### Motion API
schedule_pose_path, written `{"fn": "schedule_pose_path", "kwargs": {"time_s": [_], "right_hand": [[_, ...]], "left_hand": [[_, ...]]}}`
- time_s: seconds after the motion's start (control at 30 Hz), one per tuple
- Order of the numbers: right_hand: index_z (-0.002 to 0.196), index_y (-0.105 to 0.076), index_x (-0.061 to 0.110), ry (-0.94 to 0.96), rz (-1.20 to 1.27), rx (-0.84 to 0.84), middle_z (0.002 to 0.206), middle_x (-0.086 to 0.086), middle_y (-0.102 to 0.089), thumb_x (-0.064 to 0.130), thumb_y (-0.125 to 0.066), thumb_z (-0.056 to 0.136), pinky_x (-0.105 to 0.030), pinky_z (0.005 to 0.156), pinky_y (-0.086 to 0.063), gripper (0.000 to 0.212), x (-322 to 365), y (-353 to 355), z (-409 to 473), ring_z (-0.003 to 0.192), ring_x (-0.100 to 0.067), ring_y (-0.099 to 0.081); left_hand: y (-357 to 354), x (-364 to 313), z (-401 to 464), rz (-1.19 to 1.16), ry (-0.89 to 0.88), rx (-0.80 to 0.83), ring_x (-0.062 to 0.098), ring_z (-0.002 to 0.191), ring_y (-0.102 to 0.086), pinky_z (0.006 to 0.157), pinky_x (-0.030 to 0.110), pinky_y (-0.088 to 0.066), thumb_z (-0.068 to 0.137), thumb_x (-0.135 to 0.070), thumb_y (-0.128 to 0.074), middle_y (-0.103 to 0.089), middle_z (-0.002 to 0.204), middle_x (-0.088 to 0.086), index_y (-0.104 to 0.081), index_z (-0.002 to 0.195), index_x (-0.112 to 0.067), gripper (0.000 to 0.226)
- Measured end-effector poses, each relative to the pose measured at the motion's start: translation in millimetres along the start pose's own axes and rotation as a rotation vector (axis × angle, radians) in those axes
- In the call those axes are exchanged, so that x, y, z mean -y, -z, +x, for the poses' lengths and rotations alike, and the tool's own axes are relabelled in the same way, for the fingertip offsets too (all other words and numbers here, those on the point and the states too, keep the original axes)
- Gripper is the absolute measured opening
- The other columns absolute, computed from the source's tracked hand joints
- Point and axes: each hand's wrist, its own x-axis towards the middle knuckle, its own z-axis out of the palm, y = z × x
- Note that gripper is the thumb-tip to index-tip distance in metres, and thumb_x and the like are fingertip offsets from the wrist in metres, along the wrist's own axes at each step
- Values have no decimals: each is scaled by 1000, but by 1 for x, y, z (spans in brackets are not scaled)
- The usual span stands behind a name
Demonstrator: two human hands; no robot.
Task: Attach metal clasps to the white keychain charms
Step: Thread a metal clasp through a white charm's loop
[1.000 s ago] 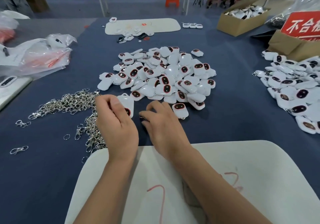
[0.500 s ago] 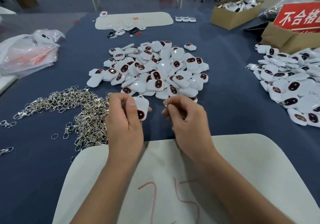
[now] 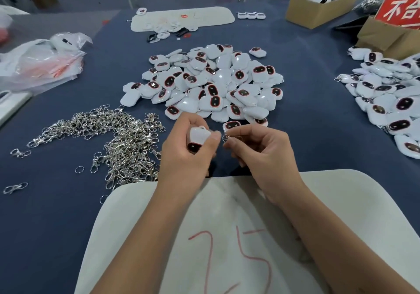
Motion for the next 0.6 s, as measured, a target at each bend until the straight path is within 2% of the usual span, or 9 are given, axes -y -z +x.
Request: {"fn": "schedule_pose_path", "kwargs": {"time_s": [0.1, 0.17, 0.27, 0.37, 0.47, 0.53, 0.6], "right_hand": [[93, -81, 27, 30, -45, 17, 77, 8, -77, 12, -75, 93, -18, 58, -50, 16, 0, -1, 0, 60, -3, -63], [93, -80, 25, 28, -63, 16, 79, 5, -78, 10, -75, 92, -18, 58, -50, 16, -1, -2, 1, 61, -4, -64], [88, -76, 21, 14, -40, 18, 79, -2, -78, 8, -79, 91, -22, 57, -51, 13, -3, -3, 2, 62, -9, -66], [86, -75, 22, 28, -72, 9, 78, 1, -77, 9, -79, 90, -20, 59, -51, 14, -3, -4, 1, 65, -9, -68], [86, -75, 25, 24, -103, -20, 79, 2, -76, 9, -76, 92, -19, 60, -49, 18, -2, -3, 1, 68, -8, -67], [91, -74, 27, 13, -133, -25, 79, -1, -74, 10, -74, 94, -24, 59, -48, 17, -1, -3, 1, 64, -9, -62], [97, -75, 31, 20, -180, -13, 81, 0, -73, 15, -72, 96, -32, 61, -53, 17, 1, -4, 0, 66, -12, -62]], "left_hand": [[0, 0, 1, -38, 2, 99, 24, 75, -67, 62, 45, -55, 87, -8, -75, -74, 89, 5, -47, 86, -12, 29], [0, 2, 1, -7, -3, 117, 23, 75, -67, 69, 48, -57, 87, -3, -74, -74, 88, 5, -44, 81, -12, 32], [1, 5, 2, 34, 7, 56, 21, 66, -63, 65, 44, -55, 86, 0, -71, -76, 84, 4, -42, 79, -15, 34], [1, 4, 4, 8, 28, 8, 20, 60, -59, 55, 34, -52, 84, 3, -72, -75, 80, 7, -44, 81, -12, 32], [1, 5, 5, 34, 19, -54, 27, 60, -62, 56, 40, -54, 83, 1, -75, -74, 80, 10, -48, 84, -8, 28], [2, 6, 5, 67, 11, -62, 32, 63, -64, 58, 42, -55, 82, -3, -77, -74, 81, 8, -52, 85, -10, 27], [1, 6, 5, 58, 15, -61, 25, 60, -64, 54, 35, -53, 82, -5, -78, -75, 80, 4, -53, 85, -12, 26]]}}
